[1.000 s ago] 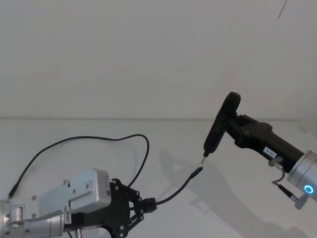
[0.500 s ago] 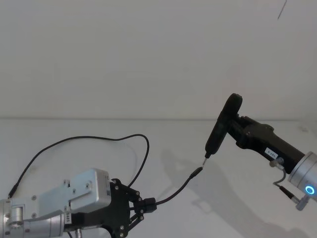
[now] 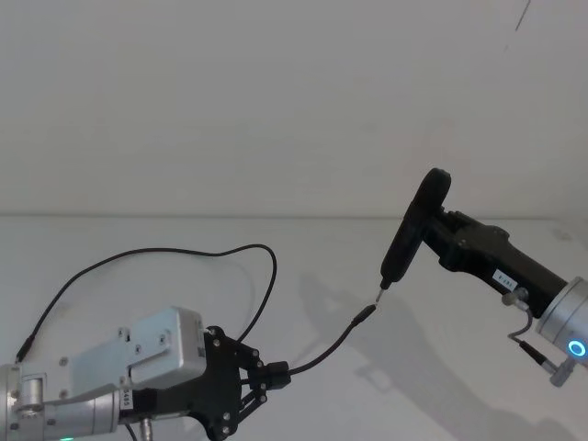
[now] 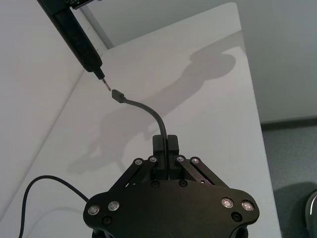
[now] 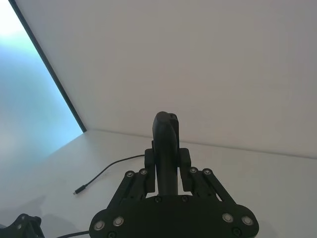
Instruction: Pick up the data cable with the one hand.
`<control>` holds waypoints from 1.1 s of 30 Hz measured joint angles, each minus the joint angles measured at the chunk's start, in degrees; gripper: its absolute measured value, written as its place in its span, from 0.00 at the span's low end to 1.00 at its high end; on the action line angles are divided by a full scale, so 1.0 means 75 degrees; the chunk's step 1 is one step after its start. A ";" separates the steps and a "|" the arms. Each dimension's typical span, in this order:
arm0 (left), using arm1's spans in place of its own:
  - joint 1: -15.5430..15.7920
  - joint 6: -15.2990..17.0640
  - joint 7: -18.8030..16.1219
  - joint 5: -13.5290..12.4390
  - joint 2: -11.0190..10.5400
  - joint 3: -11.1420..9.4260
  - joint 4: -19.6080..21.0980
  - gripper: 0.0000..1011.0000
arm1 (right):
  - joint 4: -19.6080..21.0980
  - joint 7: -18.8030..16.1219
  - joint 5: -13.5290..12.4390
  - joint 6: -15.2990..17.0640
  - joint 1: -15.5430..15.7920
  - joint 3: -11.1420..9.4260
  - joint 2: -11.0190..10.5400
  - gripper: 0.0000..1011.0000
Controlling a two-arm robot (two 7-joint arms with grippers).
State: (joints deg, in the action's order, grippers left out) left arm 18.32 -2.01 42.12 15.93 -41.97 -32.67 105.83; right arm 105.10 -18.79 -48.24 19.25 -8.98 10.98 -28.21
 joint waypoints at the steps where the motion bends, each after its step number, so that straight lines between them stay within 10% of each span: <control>1: 0.0000 0.0000 0.0000 0.0000 0.0000 0.0000 0.0000 0.04 | 0.0003 0.0003 -0.0007 -0.0001 0.0003 0.0001 -0.0005 0.28; 33: 0.0000 0.0000 0.0000 0.0000 0.0000 0.0000 0.0000 0.04 | 0.0064 0.0133 -0.0171 -0.0034 0.0020 0.0120 -0.0152 0.28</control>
State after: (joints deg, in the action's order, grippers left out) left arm 18.32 -2.01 42.12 15.94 -41.97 -32.67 105.82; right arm 105.58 -17.79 -49.52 18.99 -8.83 11.87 -29.35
